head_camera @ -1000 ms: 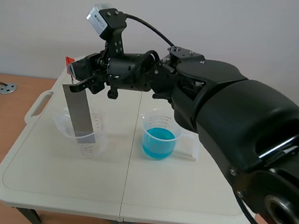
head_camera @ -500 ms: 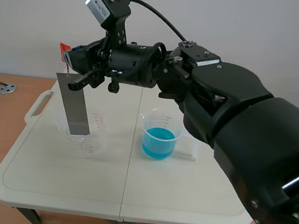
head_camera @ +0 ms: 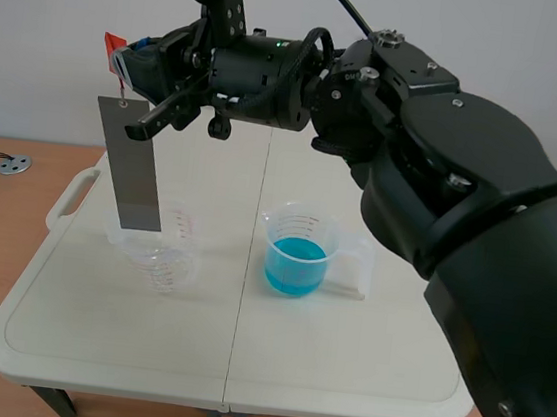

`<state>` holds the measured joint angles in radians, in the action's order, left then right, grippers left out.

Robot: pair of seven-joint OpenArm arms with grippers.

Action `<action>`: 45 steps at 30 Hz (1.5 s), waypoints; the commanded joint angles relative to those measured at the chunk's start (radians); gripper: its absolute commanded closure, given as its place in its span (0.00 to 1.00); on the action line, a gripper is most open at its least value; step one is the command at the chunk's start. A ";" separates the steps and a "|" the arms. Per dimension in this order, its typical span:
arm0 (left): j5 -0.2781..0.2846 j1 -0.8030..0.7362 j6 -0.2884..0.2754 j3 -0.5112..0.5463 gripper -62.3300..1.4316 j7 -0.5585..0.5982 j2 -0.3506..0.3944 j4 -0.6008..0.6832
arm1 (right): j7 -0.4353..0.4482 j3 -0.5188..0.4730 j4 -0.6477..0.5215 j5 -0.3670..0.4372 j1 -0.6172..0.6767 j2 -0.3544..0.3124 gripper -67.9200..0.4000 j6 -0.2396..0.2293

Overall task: Hold the metal plate by the orange handle, dip it into the blue solution, take it out and point at it, then put the plate back in the beaker on the left.
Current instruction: 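Move the plate over the blue solution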

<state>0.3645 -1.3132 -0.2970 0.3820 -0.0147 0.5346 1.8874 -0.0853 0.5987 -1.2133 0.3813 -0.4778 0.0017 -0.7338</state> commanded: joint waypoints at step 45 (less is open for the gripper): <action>0.043 0.504 -0.075 -0.015 0.93 0.000 0.184 0.005 | -0.145 -0.483 -0.501 0.146 0.291 -0.231 0.97 -0.012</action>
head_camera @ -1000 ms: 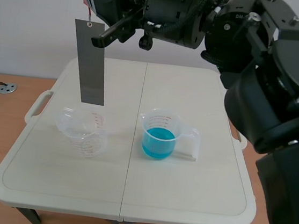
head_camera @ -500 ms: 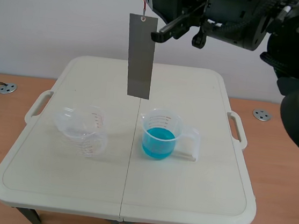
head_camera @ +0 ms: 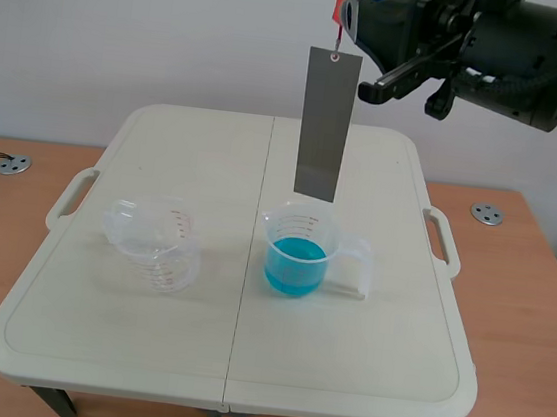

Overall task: Hold the metal plate by the orange handle, dip it into the blue solution, take it out and point at it, then put the plate back in the beaker on the left.
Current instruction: 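Move the plate over the blue solution, then point at the plate with the left hand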

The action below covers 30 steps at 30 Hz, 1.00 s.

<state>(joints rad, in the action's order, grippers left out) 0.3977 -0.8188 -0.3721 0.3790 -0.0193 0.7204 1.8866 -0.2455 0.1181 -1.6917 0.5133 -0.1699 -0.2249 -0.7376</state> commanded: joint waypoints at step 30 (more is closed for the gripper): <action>-0.060 0.832 -0.025 -0.690 0.93 -0.206 -0.140 -0.309 | 0.012 -0.007 -0.024 0.014 -0.008 -0.005 0.97 -0.008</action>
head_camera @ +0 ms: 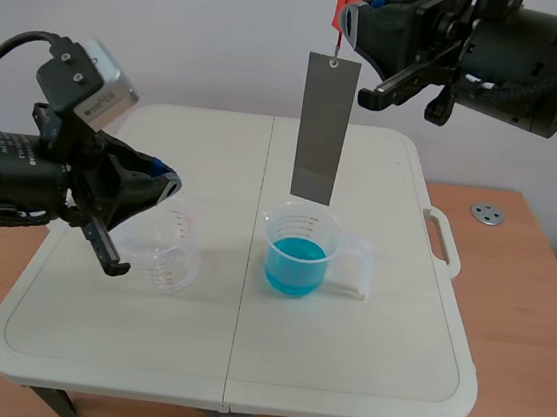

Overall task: Hold the metal plate by the orange handle, dip it into the blue solution, take it out and point at it, then put the plate back in the beaker on the left.
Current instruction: 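Point at the plate with the left hand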

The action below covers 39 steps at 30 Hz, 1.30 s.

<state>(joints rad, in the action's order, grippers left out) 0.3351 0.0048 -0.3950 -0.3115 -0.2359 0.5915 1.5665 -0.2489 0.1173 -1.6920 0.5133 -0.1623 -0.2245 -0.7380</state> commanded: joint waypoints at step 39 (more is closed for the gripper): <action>-0.274 0.214 0.000 -0.140 0.93 0.014 -0.292 -0.229 | 0.015 -0.006 -0.024 0.015 -0.015 -0.005 0.97 -0.008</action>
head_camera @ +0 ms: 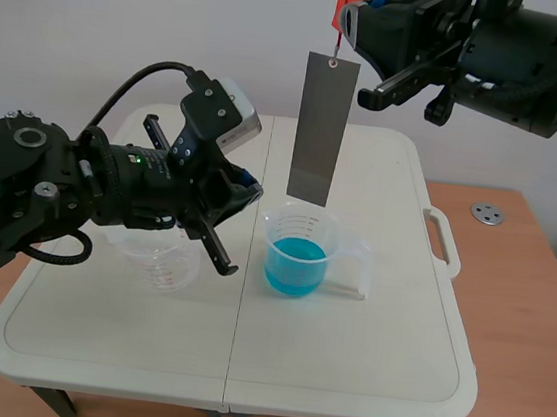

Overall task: Hold the metal plate by the orange handle, dip it into the blue solution, take it out and point at it, then put the plate back in the beaker on the left.
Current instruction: 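Point at the plate with the left hand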

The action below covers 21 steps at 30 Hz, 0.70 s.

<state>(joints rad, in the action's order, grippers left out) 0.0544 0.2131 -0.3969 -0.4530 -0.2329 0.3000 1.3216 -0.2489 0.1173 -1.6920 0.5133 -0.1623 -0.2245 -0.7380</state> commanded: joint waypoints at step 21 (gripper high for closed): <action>0.010 -0.170 0.168 0.108 0.93 0.069 0.116 0.167 | 0.019 -0.006 -0.024 0.015 -0.016 -0.005 0.97 -0.008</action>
<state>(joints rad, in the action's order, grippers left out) 0.0566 0.0593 -0.2359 -0.3660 -0.1806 0.3969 1.4475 -0.2485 0.1173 -1.6920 0.5137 -0.1623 -0.2245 -0.7380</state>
